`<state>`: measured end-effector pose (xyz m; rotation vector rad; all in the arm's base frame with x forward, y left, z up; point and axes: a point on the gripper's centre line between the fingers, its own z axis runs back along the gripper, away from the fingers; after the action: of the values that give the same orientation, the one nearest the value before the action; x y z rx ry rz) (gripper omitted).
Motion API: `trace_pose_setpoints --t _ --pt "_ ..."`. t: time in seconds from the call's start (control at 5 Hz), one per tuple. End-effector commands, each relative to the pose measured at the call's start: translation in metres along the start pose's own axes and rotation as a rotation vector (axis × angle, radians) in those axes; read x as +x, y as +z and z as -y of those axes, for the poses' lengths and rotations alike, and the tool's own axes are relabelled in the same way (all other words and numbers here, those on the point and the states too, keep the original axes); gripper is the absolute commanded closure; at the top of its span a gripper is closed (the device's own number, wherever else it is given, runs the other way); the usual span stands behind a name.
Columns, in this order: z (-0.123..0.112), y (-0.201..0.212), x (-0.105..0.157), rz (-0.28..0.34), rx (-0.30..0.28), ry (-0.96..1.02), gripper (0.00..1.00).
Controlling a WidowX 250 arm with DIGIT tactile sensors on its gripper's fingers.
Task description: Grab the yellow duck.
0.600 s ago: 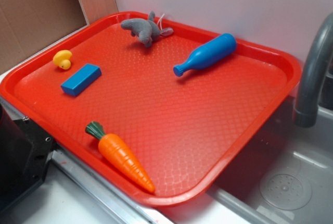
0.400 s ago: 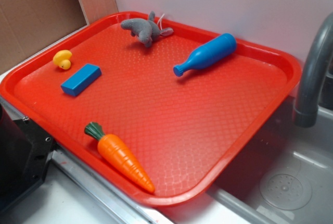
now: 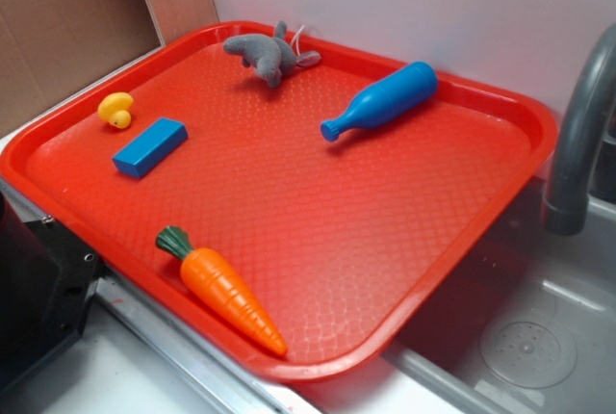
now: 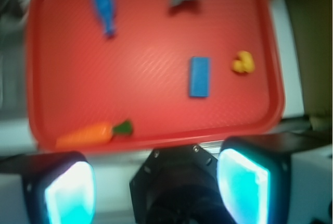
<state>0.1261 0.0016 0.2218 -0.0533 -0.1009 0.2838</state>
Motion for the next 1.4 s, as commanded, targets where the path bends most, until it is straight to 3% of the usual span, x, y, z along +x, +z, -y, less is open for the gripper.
trace_pose_setpoints --t 0.0,0.2,0.6,1.0,1.2 --pt "-0.037 -0.041 0.031 0.063 -0.056 0.502 0.00" --pt "-0.064 -0.067 0.043 0.097 -0.052 0.750 0.00" --pt "-0.106 -0.107 0.051 0.177 0.027 1.085 0.00" --pt "-0.130 -0.153 0.075 0.270 0.068 1.198 0.00" --pt "-0.131 -0.169 0.080 0.288 0.092 1.194 0.00"
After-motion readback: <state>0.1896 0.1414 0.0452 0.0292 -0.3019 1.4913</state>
